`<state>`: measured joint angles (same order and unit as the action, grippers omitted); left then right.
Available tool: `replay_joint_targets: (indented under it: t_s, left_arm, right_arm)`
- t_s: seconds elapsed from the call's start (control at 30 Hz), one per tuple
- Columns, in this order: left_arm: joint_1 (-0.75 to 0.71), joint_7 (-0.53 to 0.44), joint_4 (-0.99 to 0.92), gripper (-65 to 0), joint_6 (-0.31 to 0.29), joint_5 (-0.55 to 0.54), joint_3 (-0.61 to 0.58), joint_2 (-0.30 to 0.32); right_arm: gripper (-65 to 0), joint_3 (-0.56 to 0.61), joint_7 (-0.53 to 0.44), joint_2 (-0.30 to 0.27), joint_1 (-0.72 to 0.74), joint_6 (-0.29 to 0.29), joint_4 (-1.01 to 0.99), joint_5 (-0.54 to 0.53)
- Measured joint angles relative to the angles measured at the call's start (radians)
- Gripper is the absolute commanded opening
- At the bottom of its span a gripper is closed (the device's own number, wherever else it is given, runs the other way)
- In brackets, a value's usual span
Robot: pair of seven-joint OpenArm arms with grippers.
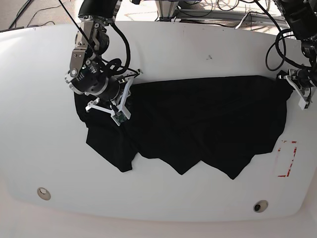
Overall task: Layout the t-shirt on the table in an organized manner, then fold the t-shirt properly
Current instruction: 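Lift the held corner with the right gripper, left gripper holding opposite corner, then fold the shirt over lengthwise with both grippers, dragging it across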
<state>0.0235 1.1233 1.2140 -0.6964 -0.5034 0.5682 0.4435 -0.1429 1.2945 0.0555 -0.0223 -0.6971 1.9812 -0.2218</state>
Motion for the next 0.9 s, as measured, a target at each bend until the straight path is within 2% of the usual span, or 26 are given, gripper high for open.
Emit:
replay_joint_targets:
  t_s: [0.1,0.3,0.43,0.6,0.73,0.9]
  left_arm:
    - [0.003,0.012,0.070,-61.7,-0.001,-0.002,0.038,-0.006]
    - [0.050,0.105,0.220,-61.7,0.000,0.002,0.104,0.004]
    - [0.148,0.166,0.282,-61.7,0.000,0.008,0.104,0.006]
    - [0.280,0.226,0.332,-61.5,0.000,-0.006,0.098,-0.001]
    - [0.411,0.250,0.337,-61.4,-0.001,0.003,0.097,0.001]
    - [0.562,0.253,0.301,-61.4,-0.001,0.008,0.022,0.000]
  right_arm:
    - [-65.0,0.000,0.000,0.000,0.025,0.000,0.000,0.001]
    - [-65.0,-0.037,0.000,-0.020,0.112,-0.002,0.001,-0.002]
    - [-65.0,-0.066,0.005,-0.029,0.190,-0.002,0.000,0.006]
    - [-65.0,-0.068,0.011,-0.072,0.293,-0.002,-0.022,-0.002]
    - [-65.0,-0.068,0.026,-0.110,0.378,-0.002,-0.066,-0.004]
    - [-65.0,-0.068,0.035,-0.152,0.480,-0.001,-0.139,0.000]
